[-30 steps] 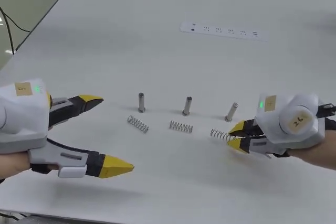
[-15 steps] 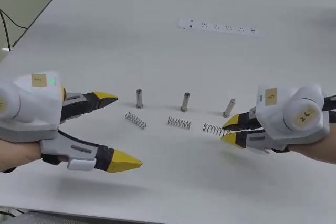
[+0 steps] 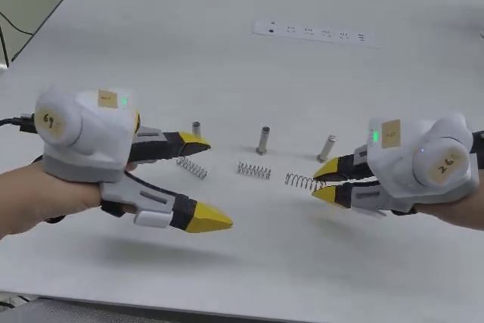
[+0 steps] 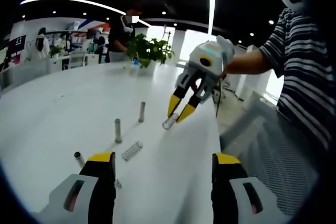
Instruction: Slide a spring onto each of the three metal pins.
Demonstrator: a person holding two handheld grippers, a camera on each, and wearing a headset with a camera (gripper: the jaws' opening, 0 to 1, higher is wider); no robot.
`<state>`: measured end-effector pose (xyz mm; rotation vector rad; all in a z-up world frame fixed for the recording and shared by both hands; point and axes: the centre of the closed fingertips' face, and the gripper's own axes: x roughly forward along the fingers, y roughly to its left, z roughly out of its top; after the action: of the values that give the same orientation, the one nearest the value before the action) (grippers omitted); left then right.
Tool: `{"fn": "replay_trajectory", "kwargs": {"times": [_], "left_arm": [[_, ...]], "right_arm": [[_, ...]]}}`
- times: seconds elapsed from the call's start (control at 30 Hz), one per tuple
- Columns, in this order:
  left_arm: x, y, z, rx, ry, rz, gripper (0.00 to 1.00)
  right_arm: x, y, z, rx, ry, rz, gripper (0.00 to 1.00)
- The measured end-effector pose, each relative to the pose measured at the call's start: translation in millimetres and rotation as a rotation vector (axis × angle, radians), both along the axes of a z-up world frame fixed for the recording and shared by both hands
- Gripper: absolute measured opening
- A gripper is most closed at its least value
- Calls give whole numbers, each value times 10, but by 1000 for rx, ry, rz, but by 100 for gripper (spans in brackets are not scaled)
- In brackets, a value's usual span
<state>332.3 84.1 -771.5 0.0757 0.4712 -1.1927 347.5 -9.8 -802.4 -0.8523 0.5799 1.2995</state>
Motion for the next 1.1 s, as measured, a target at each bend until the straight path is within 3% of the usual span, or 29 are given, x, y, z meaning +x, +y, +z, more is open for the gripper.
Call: {"fn": "replay_trajectory", "kwargs": {"times": [0.17,0.43,0.63,1.1], "left_arm": [[-7,-187,34,-22,-6,-49,62],[10,-449,-3,-13,-32,-102,55],[34,-646,38,-53,-31,-118,48],[109,-774,124,-132,-32,-111,22]], "right_arm": [[-28,19,27,-1,-5,15,8],[-66,61,122,16,-14,27,8],[-100,85,175,24,-24,45,8],[-109,77,270,43,-34,56,8]]}}
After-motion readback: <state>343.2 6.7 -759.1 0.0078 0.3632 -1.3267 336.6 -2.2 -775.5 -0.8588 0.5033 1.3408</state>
